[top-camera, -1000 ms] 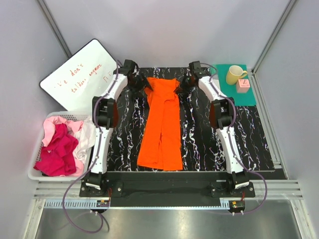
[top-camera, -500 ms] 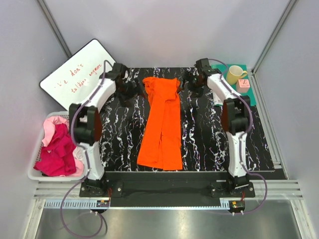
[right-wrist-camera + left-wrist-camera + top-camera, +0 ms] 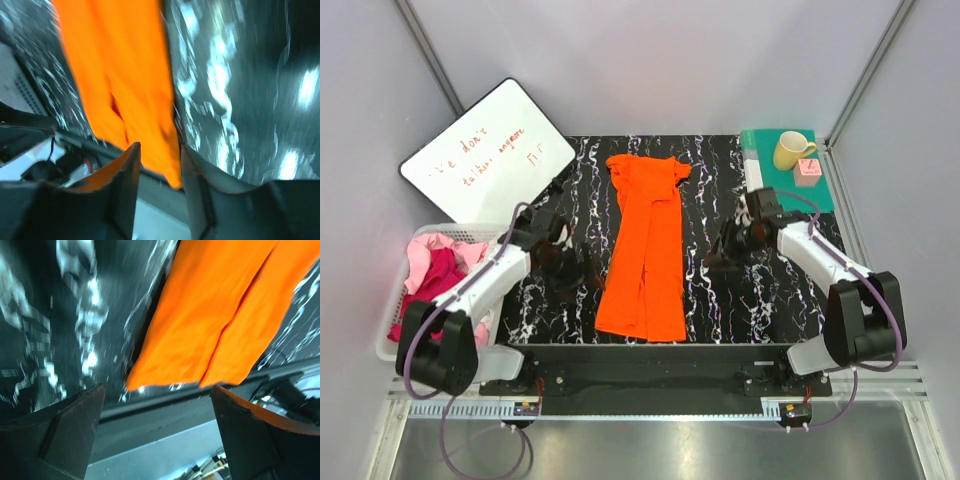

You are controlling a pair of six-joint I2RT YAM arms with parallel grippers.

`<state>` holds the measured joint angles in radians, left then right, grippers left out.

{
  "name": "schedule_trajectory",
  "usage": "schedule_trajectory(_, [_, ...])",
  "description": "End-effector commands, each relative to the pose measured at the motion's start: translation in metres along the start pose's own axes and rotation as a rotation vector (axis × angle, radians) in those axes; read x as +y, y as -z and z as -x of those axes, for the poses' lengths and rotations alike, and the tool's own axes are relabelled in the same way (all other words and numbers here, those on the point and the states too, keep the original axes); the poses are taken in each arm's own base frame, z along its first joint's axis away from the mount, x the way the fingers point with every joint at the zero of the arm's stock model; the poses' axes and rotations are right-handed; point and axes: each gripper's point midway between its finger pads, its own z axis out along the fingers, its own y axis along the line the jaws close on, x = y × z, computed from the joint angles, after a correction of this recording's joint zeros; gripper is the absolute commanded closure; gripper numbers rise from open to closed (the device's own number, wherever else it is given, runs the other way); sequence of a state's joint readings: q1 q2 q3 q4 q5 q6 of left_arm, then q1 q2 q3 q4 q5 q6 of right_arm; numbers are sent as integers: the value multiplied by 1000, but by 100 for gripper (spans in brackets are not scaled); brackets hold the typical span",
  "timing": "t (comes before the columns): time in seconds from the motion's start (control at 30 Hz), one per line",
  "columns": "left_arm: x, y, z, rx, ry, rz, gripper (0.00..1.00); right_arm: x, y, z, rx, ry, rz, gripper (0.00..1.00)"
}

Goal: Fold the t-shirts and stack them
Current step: Fold the tshirt

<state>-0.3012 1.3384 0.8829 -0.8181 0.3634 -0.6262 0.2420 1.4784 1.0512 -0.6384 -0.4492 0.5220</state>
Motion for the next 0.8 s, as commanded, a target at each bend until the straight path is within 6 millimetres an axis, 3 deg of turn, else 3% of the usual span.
schedule_trajectory(0.0, [-4, 1, -27, 18, 5, -58, 8, -5, -4, -54, 123, -141, 74, 64])
schedule_trajectory(0.13, [2, -13, -59, 115, -23, -28, 10, -15, -9, -78, 189, -191, 75, 71])
schedule_trajectory(0.27, [10, -27, -78, 191, -10, 15, 13, -14, -18, -96, 237, -225, 87, 72])
schedule_trajectory(0.5, [15, -43, -79, 208, -11, 30, 15, -9, -45, -129, 313, -250, 107, 68])
schedule_trajectory(0.77, [24, -64, -74, 231, -13, 74, 16, -1, -77, -161, 413, -209, 84, 51])
